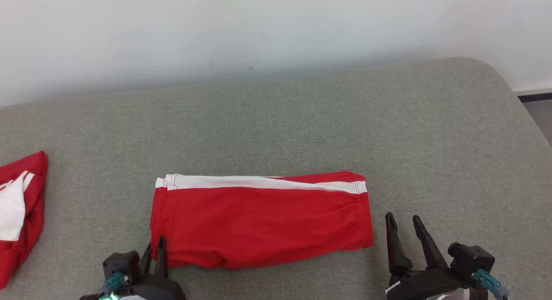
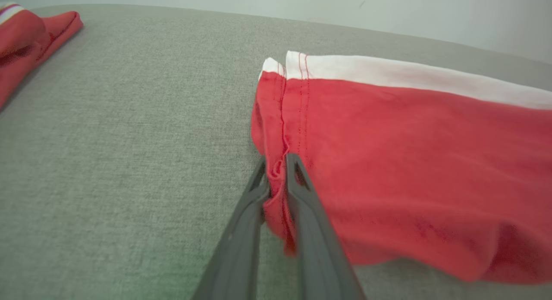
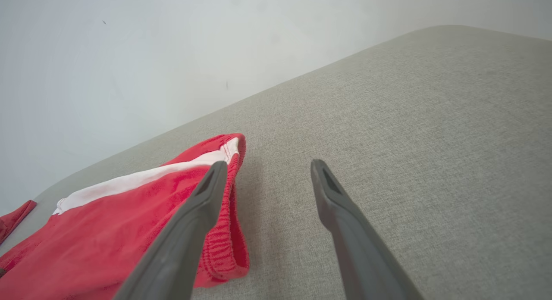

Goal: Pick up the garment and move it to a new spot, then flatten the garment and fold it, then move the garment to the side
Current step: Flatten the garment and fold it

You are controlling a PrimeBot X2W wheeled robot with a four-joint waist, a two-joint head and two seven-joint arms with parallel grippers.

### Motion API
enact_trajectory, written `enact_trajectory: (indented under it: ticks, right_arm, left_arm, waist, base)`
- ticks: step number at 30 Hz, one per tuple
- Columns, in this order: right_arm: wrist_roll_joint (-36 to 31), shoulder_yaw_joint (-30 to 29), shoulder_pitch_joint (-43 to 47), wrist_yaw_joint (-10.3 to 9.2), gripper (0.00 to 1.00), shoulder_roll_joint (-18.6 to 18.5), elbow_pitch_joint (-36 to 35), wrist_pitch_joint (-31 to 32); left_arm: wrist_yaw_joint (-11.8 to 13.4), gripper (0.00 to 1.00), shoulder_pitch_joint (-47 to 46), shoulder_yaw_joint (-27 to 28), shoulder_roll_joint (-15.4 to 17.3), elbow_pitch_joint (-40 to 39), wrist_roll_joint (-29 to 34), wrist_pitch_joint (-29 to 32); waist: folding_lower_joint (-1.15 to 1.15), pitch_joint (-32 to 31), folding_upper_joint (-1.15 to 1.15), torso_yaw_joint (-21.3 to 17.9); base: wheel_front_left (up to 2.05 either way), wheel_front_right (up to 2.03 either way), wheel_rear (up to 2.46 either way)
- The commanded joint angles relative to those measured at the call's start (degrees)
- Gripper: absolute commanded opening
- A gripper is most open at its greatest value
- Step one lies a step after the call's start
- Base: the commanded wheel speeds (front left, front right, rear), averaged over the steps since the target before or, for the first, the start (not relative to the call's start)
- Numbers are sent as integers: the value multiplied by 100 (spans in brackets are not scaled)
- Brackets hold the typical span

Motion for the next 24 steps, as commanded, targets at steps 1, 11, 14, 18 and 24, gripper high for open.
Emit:
enact_trajectory:
  ticks: [1,11,14,18,24]
  right_arm:
    - [-23,26,30,-15,100,4,6,-1]
    - [-26,94,-147,-15,100,4,209,-1]
    - [-78,115,-277,-15,100,1,491,-1]
    - [-95,132,-460,-15,100,-2,1093,-1]
    - [-18,255,-808,-15,100,0,2010,4]
  left_arm:
    - [12,48,152,93,-5,-107,105,-19]
    - [24,100,749,518,-212,-830,964,-19]
    - [-16,100,871,676,-270,-921,1098,-19]
    - [-66,100,966,790,-344,-1040,1298,-19]
    - [-174,100,1035,921,-458,-1176,1534,-19]
  waist:
    - [1,-61,0,69]
    - [1,48,0,366]
    - [1,82,0,483]
    - [1,97,0,647]
    - [1,119,0,835]
  base:
    - [0,0,0]
    - [0,0,0]
    - [0,0,0]
    - [0,0,0]
    - [0,0,0]
